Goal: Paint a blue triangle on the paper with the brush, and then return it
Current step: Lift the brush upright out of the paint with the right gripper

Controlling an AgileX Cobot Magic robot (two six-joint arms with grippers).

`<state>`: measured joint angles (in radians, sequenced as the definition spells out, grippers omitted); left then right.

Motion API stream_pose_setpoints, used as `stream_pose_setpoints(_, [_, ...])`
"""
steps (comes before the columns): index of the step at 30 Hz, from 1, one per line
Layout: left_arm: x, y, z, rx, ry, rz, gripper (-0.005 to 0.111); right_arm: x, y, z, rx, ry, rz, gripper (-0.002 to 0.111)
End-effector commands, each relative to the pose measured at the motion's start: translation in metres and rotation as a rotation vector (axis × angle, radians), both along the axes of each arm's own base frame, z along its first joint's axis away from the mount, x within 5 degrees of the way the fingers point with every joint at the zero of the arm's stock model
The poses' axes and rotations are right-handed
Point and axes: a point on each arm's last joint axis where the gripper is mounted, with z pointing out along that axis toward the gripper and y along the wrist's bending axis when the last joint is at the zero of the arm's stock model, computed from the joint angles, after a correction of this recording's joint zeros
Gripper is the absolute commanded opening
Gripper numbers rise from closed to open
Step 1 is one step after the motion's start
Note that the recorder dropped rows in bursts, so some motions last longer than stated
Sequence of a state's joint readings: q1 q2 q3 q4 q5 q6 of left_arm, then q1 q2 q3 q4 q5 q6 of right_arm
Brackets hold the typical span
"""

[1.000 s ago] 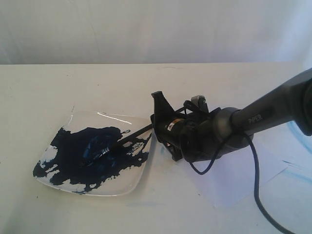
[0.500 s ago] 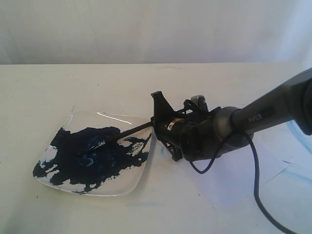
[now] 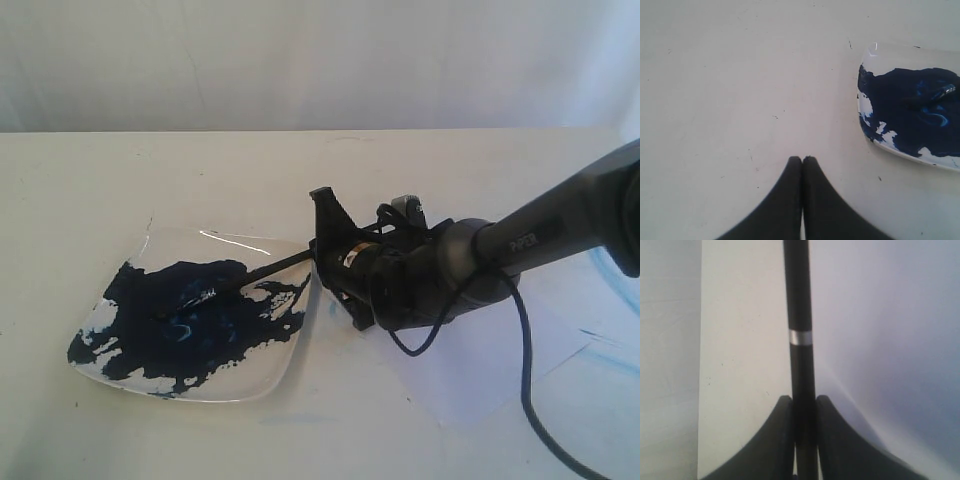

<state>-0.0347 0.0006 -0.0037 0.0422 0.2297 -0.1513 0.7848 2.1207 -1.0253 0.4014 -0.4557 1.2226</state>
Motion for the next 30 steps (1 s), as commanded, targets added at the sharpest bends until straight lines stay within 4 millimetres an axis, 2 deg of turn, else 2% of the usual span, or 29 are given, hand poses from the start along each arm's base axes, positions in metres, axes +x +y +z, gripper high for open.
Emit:
stream_pose_setpoints(1, [0.0,0.0,-0.001,-0.012,0.005,-0.003,0.0,-0.011,-0.009,-0.025,-0.121,0.121,0.05,0.002])
stream_pose_setpoints(16, [0.0,0.0,-0.001,-0.012,0.005,-0.003,0.0,-0.005,-0.007,0.014,-0.12,-0.042,0.094,0.0])
stream_pose_setpoints(30, [0.0,0.0,-0.001,-0.012,0.005,-0.003,0.0,-0.002,-0.006,0.036,-0.115,-0.153,0.111,0.0])
